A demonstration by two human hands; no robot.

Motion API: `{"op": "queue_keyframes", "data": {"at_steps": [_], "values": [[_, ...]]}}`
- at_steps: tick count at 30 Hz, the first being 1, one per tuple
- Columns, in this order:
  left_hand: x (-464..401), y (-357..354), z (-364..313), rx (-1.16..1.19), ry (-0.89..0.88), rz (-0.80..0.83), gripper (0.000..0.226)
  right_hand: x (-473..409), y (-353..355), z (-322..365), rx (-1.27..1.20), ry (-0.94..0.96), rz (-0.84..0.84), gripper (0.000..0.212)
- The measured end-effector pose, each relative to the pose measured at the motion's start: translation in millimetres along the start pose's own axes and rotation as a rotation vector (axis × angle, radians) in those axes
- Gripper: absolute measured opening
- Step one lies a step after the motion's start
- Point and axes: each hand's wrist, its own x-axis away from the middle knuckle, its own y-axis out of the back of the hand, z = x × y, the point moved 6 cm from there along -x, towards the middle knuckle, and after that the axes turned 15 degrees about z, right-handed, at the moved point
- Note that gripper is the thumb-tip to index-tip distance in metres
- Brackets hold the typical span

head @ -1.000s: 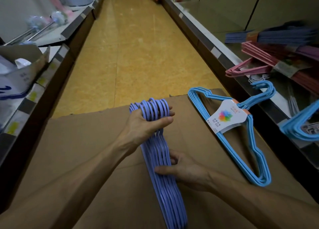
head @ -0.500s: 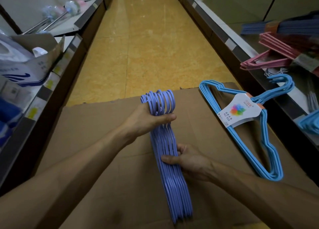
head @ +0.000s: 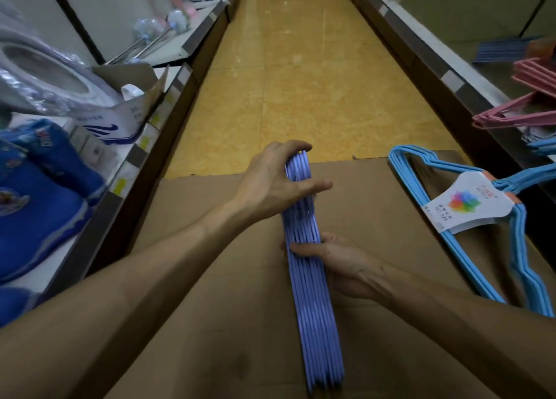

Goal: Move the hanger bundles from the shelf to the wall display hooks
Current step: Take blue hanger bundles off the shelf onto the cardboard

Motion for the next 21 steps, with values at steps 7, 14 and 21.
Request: {"op": "queue_keyframes", "data": {"at_steps": [7,14,21], "values": [[31.5,59.4,36.8,-0.016,0.066,-0.171,0.048,-56.6,-74.8,-4.6,-0.021,0.025,0.123,0.024],[88.7,123.4,99.4,-0.038,0.195,-0.272,0.037,-123.6,-151.6,-25.8,0.111,0.089,0.158,0.017],[131.3,156.3,161.7,-0.124,0.386,-0.289,0.029,-176.5,-211.3,-67.5,0.203,0.079,0.147,0.017]]}}
